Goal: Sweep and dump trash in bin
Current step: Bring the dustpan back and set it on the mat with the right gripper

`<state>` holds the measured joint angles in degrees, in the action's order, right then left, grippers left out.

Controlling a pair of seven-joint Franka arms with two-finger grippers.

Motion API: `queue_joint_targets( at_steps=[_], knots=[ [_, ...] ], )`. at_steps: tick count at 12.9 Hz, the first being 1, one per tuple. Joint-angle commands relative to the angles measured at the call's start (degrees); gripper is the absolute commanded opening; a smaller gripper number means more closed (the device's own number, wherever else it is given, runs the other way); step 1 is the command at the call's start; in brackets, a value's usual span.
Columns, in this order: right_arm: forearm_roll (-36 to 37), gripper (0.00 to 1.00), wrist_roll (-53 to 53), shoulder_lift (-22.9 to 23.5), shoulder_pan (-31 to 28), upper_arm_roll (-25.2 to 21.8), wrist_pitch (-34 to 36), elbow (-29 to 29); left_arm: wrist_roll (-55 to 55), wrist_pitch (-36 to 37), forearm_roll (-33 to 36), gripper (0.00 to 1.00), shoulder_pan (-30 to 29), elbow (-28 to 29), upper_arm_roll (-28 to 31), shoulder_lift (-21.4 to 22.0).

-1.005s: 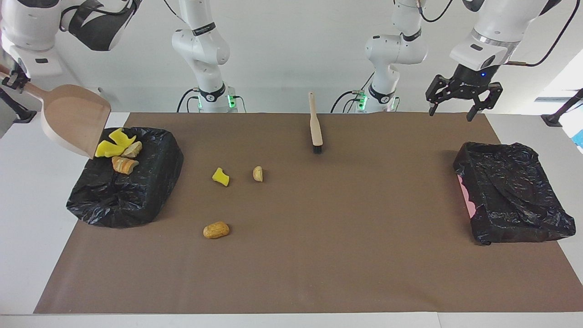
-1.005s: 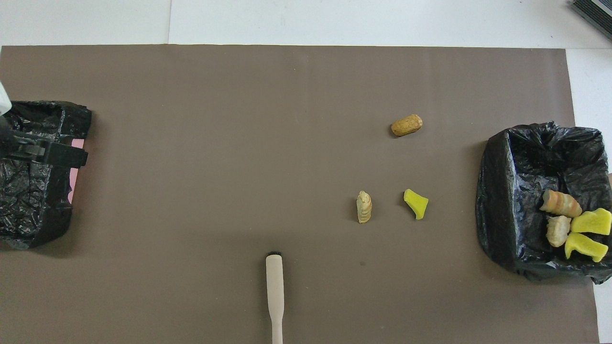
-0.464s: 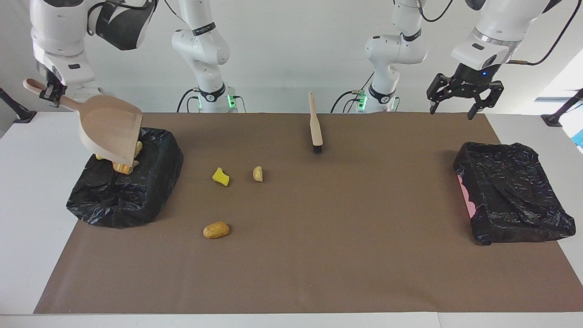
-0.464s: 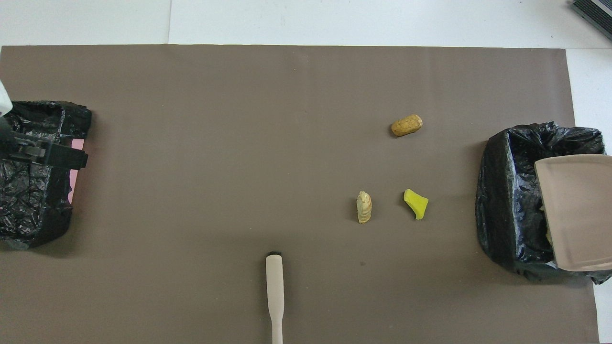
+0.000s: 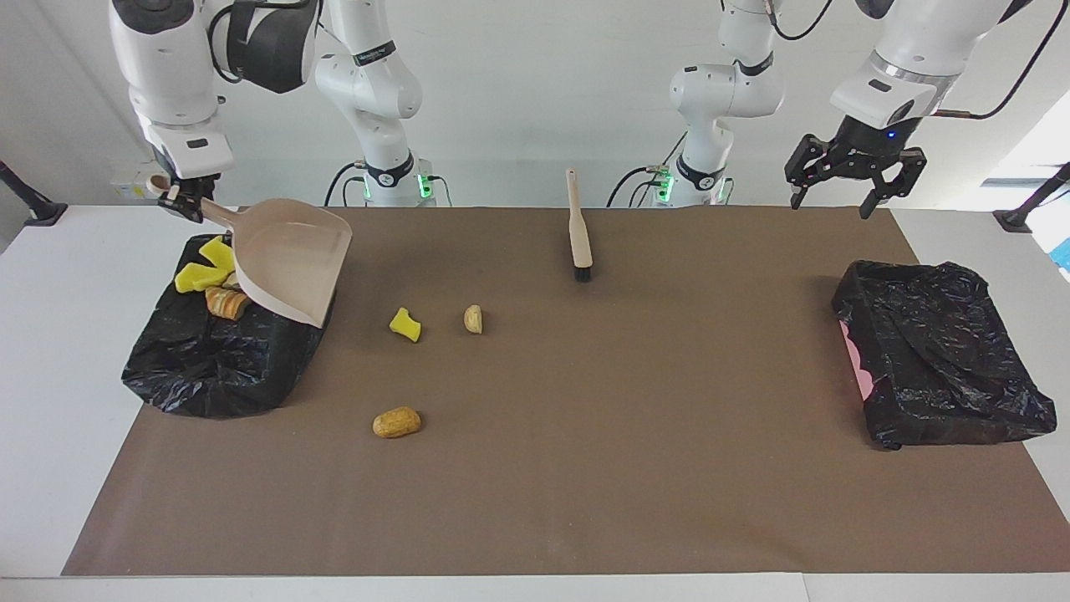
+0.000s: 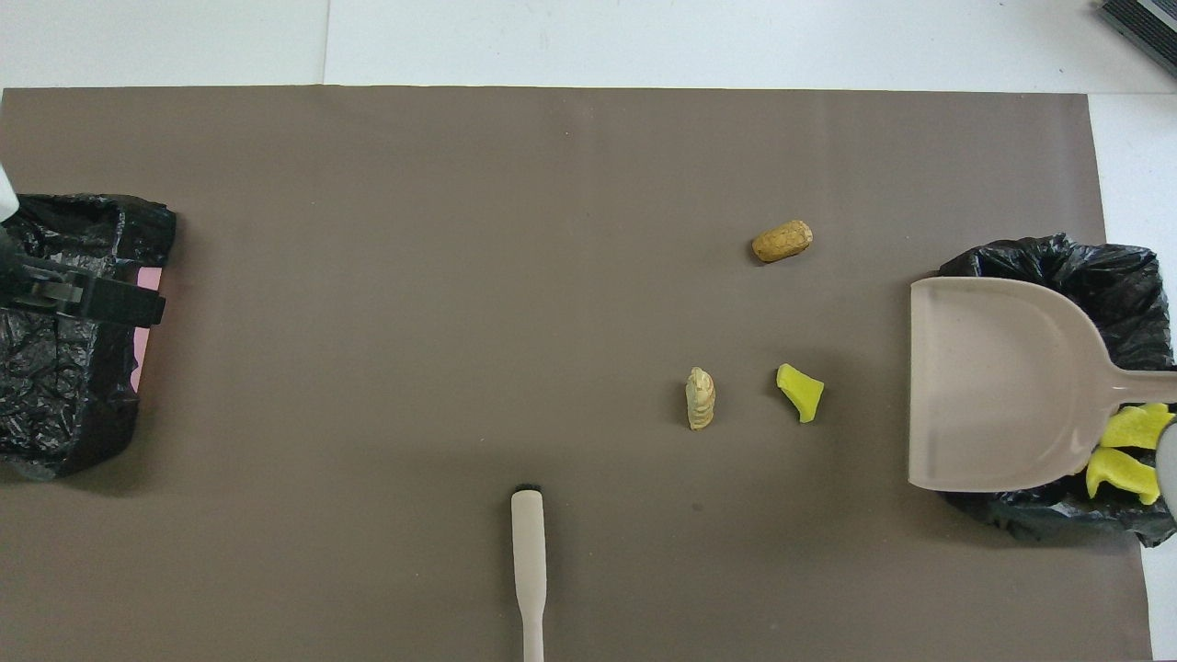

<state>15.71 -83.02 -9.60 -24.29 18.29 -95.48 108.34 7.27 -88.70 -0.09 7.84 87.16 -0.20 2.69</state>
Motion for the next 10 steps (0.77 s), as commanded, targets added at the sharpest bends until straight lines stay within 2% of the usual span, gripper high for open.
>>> queue_joint_targets(
  at_steps=[1,5,7,10],
  knots=[
    [-5.9,0.0,7.0,3.1,1.1,1.7,0.4,-0.1,0.2,2.0,0.4,1.0,-1.2,-0.7,-0.8,0.6],
    [-9.5,0.0,28.8,5.9,11.3,1.8,-0.7,-0.3,0.1,1.9,0.6,1.0,-1.3,-0.8,-0.2,0.6],
    [-13.1,0.0,38.8,8.9,14.8,1.8,-1.7,-1.2,0.1,1.9,0.6,1.0,-1.3,-0.8,-0.2,0.6],
    [-17.9,0.0,60.1,13.6,20.7,1.8,-6.7,-2.3,0.1,1.9,0.6,1.0,-1.3,-0.8,-0.2,0.6]
  ],
)
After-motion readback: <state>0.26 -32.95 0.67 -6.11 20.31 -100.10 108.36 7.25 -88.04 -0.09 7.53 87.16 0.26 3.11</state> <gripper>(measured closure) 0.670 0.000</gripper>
